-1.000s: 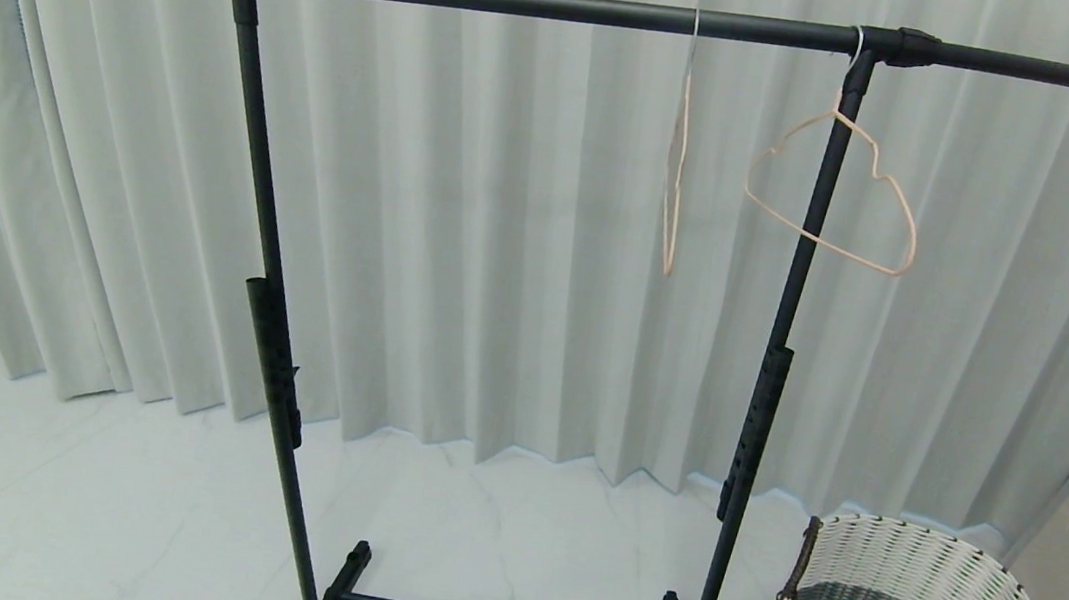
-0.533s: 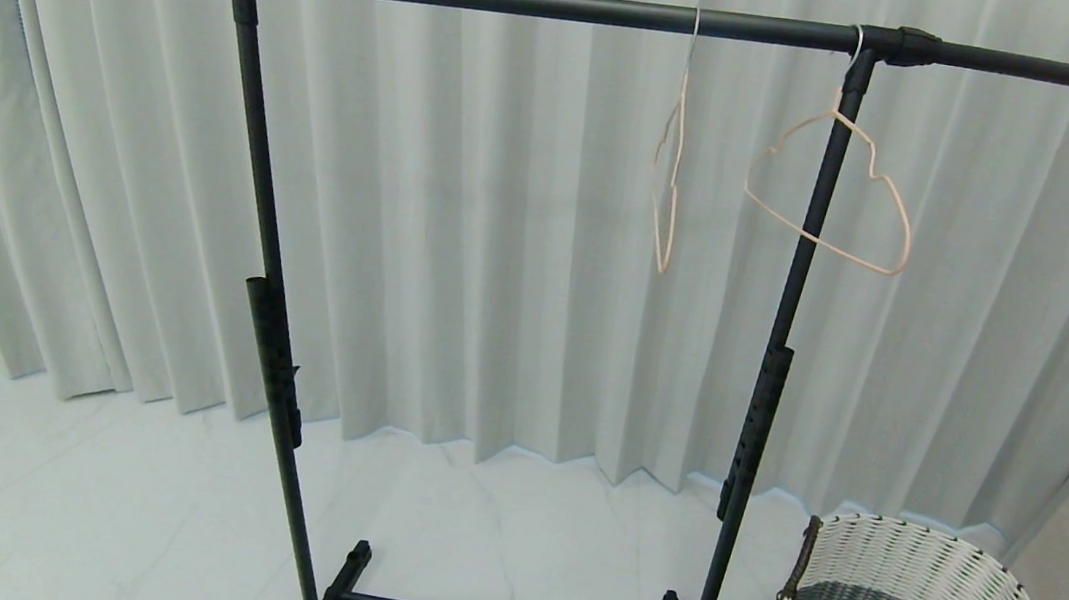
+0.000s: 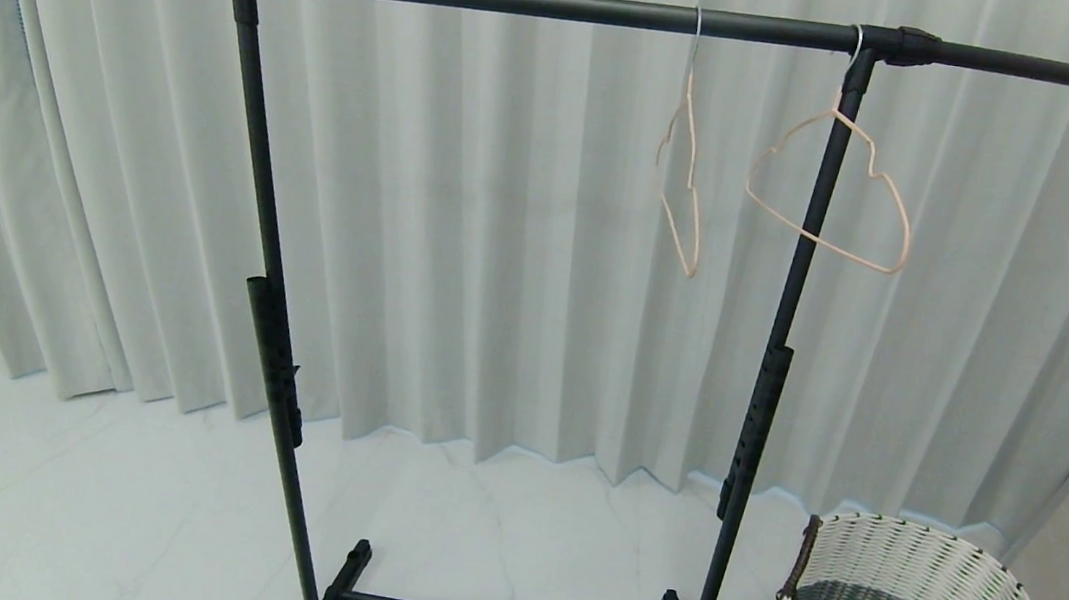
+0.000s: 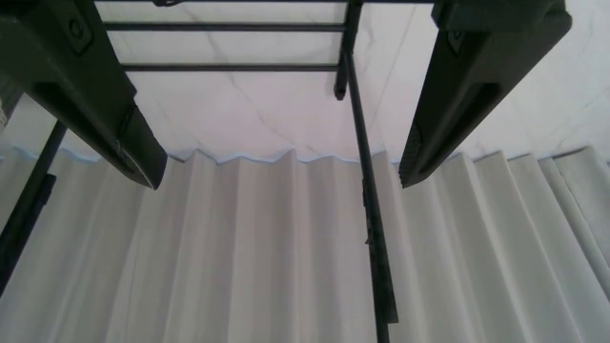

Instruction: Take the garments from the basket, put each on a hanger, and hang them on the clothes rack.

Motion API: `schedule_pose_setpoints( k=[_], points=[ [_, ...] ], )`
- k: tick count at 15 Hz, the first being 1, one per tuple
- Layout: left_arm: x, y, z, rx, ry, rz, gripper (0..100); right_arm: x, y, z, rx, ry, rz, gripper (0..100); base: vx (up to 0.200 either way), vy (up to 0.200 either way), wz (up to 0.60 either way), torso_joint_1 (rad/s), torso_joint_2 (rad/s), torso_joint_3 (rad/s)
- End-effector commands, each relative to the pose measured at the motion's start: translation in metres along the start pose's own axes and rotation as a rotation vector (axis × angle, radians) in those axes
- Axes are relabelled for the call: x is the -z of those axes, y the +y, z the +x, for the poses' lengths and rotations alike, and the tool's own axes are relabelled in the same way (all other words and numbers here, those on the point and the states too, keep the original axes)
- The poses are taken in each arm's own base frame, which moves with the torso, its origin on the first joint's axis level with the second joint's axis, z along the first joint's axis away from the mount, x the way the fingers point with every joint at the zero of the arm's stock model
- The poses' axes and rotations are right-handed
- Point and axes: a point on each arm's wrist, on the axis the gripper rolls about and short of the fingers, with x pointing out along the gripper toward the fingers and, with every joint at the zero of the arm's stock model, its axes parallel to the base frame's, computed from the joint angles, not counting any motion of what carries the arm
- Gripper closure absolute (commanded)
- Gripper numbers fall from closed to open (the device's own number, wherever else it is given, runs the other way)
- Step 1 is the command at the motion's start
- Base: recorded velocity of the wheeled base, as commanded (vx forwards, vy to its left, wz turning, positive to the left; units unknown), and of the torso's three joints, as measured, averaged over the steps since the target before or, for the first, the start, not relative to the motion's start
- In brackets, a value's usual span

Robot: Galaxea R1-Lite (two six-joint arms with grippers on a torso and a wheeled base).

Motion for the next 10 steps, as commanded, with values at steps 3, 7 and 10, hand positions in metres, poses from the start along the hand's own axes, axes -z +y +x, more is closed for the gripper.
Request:
schedule_pose_setpoints(
  k=[3,7,10],
  points=[
    [0.0000,0.0000,0.0001,-0.001,0.002,0.000,0,-0.0158,-0.0149,0.0171,0.010,0.001,0.011,0,0.000,0.000,0.00,0.000,0.00,0.000],
    [0.0000,0.0000,0.0001,-0.001,0.002,0.000,0,-0.0154,-0.0148,0.0174,0.019,-0.008,0.013,0,0.000,0.000,0.00,0.000,0.00,0.000],
    [0.0000,0.0000,0.0001,0.000,0.001,0.000,0,-0.0160,-0.0155,0.0167,0.025,-0.012,0.014,100,0.000,0.000,0.00,0.000,0.00,0.000]
  ],
)
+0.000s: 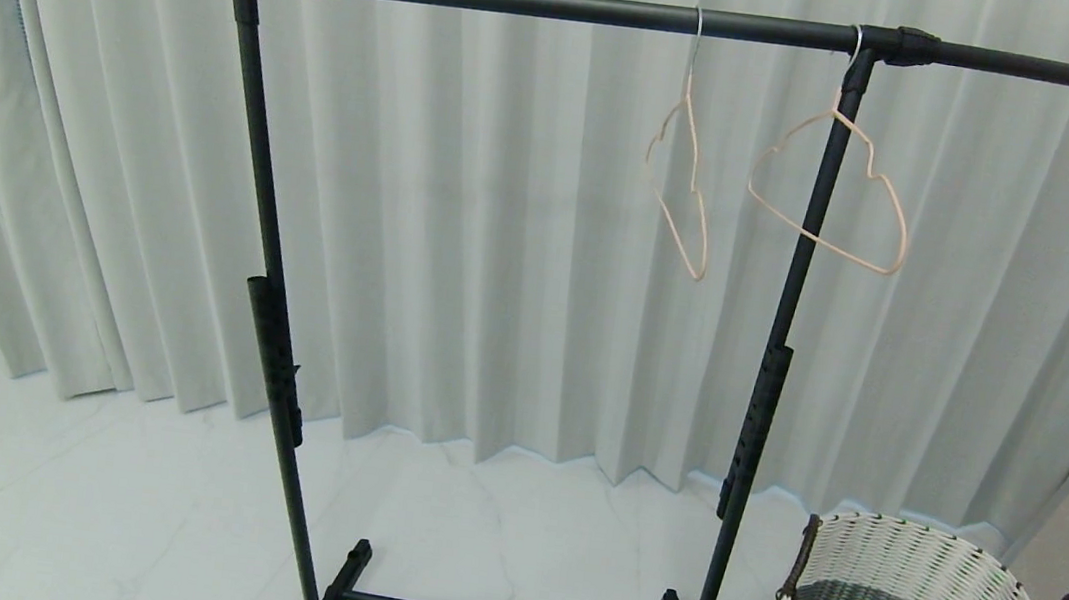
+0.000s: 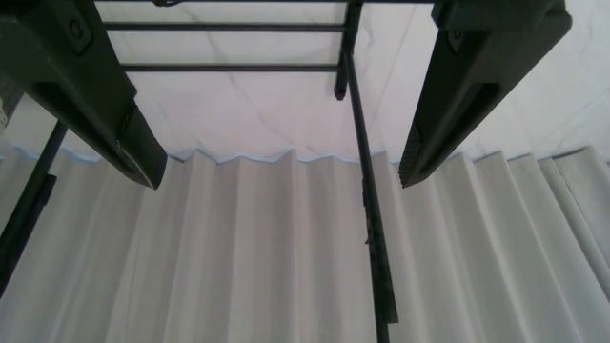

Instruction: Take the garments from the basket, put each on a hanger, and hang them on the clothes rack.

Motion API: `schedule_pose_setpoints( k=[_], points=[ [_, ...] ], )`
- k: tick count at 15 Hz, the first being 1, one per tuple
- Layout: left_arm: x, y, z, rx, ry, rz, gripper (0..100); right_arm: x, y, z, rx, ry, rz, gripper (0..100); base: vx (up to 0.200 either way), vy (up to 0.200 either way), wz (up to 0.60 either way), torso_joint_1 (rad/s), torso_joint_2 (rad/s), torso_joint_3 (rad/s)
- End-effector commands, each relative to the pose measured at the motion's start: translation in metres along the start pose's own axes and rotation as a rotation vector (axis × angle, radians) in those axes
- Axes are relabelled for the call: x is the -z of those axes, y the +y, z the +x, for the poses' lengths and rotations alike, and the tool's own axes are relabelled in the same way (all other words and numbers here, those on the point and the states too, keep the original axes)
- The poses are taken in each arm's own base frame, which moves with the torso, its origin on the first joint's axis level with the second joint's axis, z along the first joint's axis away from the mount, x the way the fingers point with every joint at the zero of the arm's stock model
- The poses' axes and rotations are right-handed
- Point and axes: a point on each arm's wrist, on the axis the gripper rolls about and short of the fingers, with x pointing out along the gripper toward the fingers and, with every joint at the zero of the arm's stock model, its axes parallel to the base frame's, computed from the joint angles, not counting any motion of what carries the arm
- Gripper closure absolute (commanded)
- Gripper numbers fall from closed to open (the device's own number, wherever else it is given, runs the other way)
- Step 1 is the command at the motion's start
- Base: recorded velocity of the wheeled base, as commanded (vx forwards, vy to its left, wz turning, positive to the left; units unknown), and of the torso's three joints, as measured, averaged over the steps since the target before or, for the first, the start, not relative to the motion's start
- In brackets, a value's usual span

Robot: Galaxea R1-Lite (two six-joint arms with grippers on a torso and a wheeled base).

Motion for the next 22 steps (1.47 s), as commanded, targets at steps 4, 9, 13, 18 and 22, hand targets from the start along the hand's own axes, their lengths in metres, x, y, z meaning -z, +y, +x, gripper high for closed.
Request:
schedule_pose_setpoints(
  k=[4,9,13,18,22],
  points=[
    [0.000,0.000,0.000,0.000,0.002,0.000,0,0.001,-0.002,-0.012,0.093,-0.001,0.006,100,0.000,0.000,0.00,0.000,0.00,0.000],
    [0.000,0.000,0.000,-0.001,0.002,0.000,0,0.006,-0.005,-0.063,0.259,-0.147,0.044,100,0.000,0.000,0.00,0.000,0.00,0.000],
    [0.000,0.000,0.000,-0.001,0.002,0.001,0,-0.009,-0.026,-0.149,0.261,-0.207,0.191,100,0.000,0.000,0.00,0.000,0.00,0.000],
    [0.000,0.000,0.000,-0.001,0.002,0.001,0,0.008,-0.019,-0.231,0.303,-0.314,0.215,100,0.000,0.000,0.00,0.000,0.00,0.000],
    [0.000,0.000,0.000,0.000,0.002,0.000,0,0.024,-0.006,-0.241,0.324,-0.342,0.217,100,-0.100,0.000,0.00,0.001,0.00,0.000]
  ],
)
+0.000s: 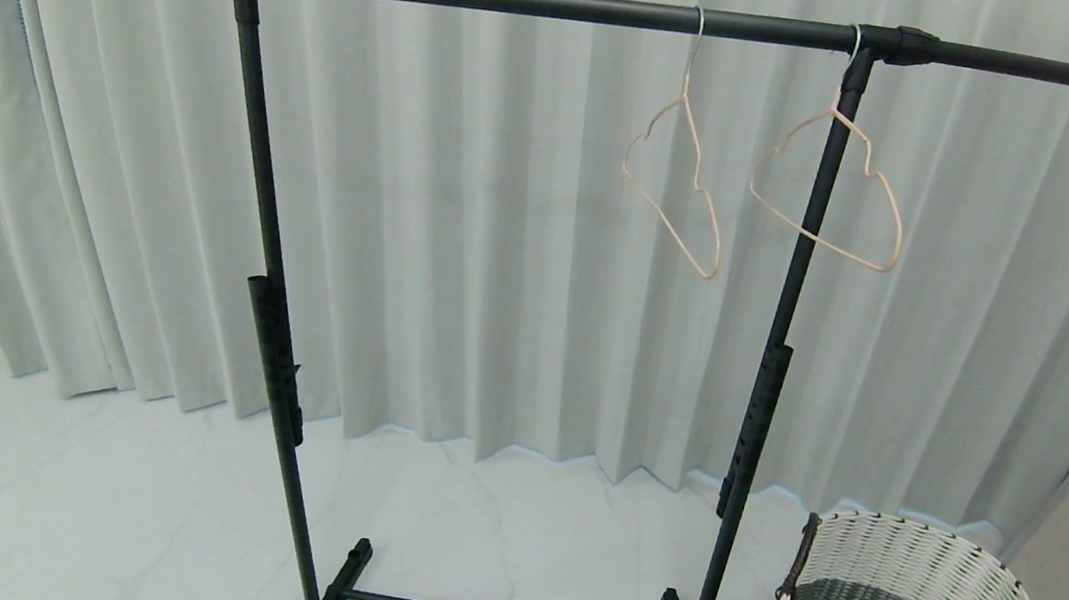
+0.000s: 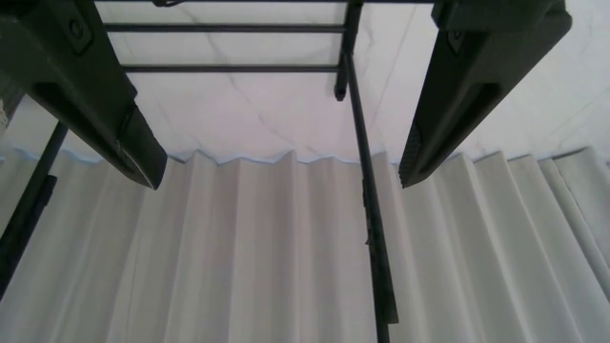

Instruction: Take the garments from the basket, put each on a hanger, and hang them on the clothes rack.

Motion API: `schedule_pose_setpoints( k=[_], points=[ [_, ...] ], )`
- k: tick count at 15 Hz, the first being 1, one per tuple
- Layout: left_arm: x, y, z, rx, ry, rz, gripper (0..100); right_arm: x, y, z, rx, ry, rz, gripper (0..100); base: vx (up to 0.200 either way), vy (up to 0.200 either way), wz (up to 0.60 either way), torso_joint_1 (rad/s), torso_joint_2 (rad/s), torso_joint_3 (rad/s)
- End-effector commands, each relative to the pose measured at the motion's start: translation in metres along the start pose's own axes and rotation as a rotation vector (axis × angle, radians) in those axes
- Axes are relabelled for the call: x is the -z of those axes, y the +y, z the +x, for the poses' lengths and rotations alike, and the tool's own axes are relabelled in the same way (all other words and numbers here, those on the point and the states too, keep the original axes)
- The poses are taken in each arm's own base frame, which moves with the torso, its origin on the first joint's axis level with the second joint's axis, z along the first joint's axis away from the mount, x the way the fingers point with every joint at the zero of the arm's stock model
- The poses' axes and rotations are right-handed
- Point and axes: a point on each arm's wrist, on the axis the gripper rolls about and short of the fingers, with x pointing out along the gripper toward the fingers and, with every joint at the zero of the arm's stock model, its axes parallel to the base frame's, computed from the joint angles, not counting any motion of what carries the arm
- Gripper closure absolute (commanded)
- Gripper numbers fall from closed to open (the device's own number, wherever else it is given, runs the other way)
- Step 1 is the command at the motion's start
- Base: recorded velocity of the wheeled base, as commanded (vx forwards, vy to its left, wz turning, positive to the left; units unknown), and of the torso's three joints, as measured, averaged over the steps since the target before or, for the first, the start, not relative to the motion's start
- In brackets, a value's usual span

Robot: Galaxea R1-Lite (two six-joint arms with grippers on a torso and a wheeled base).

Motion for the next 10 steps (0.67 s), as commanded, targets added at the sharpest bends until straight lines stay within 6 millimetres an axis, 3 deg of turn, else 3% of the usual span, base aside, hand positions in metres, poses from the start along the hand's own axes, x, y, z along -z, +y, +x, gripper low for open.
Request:
schedule_pose_setpoints(
  k=[1,10],
  points=[
    [-0.0001,0.0000,0.0001,0.000,0.001,0.001,0,0.0058,0.0013,-0.0131,0.032,-0.051,0.008,100,-0.200,0.000,0.00,0.012,0.00,-0.002],
    [-0.0001,0.0000,0.0001,0.000,0.001,-0.008,0,-0.0008,0.0051,-0.0094,-0.066,-0.110,-0.073,100,-0.200,0.000,0.00,0.003,0.00,0.001]
  ],
)
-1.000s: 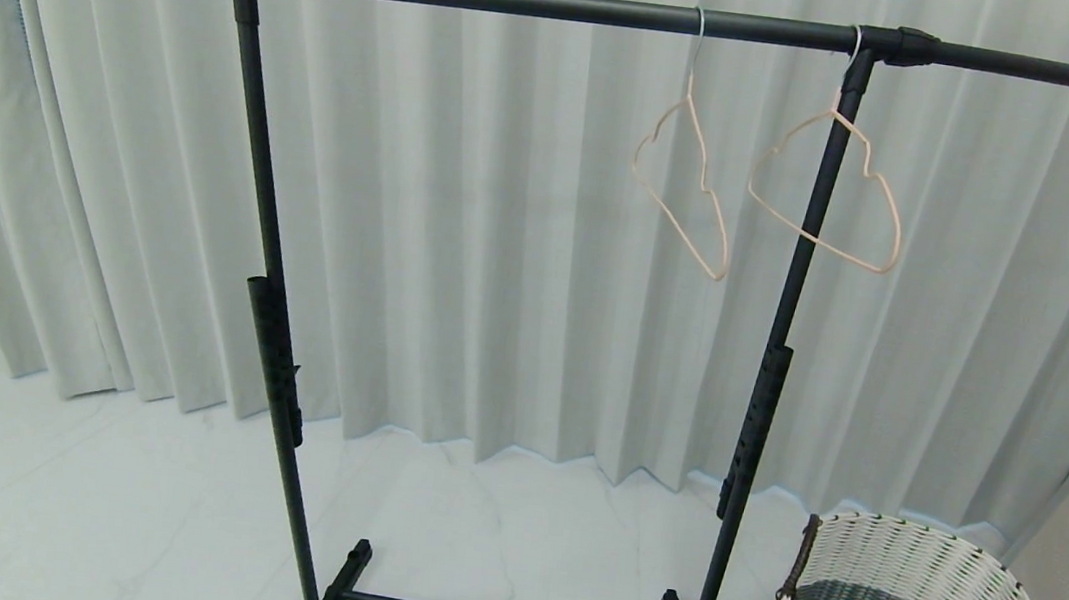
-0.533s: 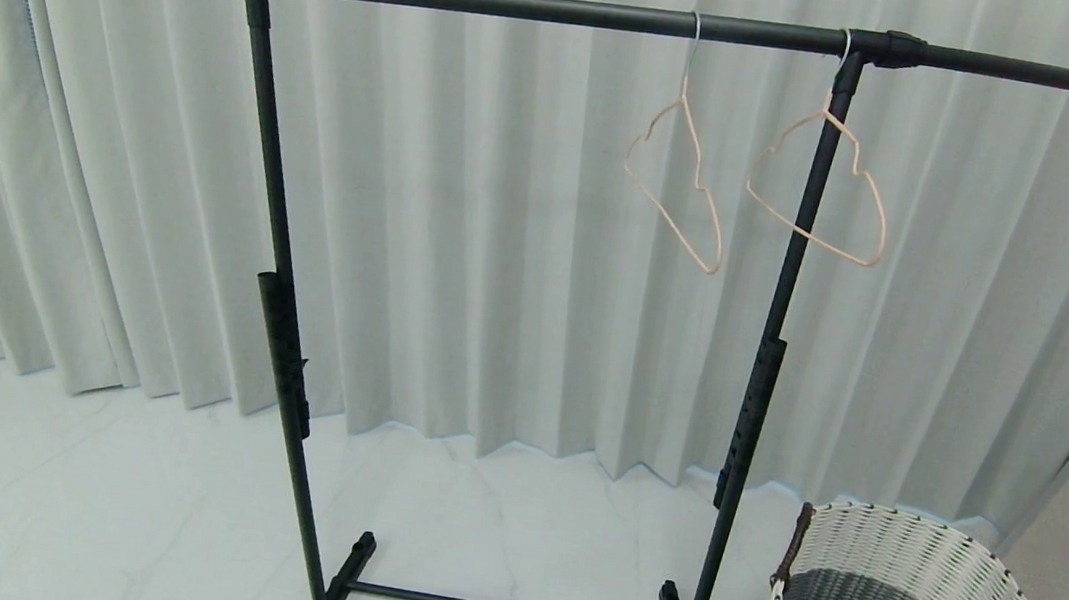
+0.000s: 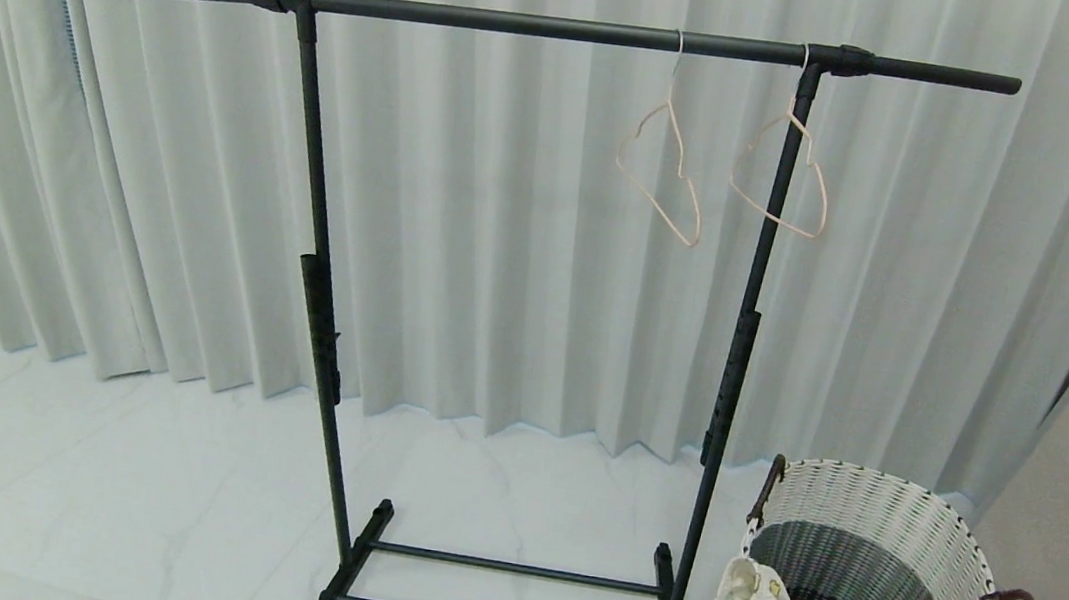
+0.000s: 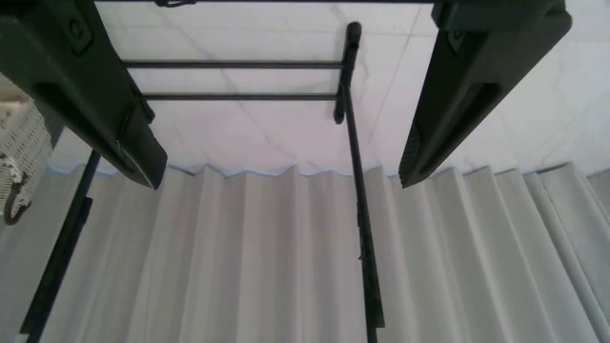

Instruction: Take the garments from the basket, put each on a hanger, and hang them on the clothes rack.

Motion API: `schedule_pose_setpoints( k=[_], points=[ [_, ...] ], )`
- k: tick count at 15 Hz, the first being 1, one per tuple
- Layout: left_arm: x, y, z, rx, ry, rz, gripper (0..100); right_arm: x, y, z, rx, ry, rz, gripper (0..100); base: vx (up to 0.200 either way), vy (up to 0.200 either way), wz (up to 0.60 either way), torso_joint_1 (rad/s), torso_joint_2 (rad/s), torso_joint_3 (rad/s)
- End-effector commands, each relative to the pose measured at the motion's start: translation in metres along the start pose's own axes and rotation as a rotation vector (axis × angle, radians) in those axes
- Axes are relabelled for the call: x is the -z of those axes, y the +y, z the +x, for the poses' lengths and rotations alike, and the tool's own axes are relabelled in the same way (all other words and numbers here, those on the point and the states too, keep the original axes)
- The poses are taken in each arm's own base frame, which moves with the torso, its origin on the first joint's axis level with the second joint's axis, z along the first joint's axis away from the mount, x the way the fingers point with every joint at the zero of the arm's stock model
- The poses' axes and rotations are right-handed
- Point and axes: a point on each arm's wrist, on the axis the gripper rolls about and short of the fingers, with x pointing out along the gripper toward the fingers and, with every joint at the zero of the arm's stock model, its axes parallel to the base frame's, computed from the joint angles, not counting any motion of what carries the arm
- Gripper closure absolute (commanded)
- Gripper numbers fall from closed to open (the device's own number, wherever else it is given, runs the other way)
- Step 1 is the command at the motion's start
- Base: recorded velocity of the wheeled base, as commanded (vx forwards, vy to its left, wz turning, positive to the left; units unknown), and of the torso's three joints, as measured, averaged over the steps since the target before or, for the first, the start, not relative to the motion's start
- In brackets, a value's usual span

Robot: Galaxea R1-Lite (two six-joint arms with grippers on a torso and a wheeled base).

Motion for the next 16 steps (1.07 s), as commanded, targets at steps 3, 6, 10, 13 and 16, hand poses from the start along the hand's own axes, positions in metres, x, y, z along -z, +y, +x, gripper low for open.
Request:
schedule_pose_setpoints(
  k=[3,6,10,13,16],
  points=[
    [0.000,0.000,0.000,-0.002,0.002,0.015,0,-0.015,-0.002,0.013,-0.056,-0.033,-0.019,100,-0.067,0.000,0.00,0.001,0.00,-0.001],
    [0.000,0.000,0.000,-0.002,0.002,0.017,0,-0.038,0.000,0.028,-0.140,-0.067,0.038,100,0.000,0.000,0.00,0.000,0.00,0.000],
    [0.000,0.000,0.000,0.002,-0.004,0.039,0,-0.070,0.023,0.044,-0.318,-0.147,0.106,100,0.000,0.000,0.00,0.000,0.00,0.000],
    [-0.073,0.001,0.000,0.212,-0.081,0.037,0,-0.090,0.037,0.053,-0.416,-0.214,0.200,100,0.000,0.000,0.00,0.000,0.00,0.000],
    [-0.151,0.003,0.049,0.432,0.009,0.022,0,-0.098,0.038,0.056,-0.432,-0.256,0.246,100,0.000,0.000,0.00,0.000,0.00,0.000]
  ],
)
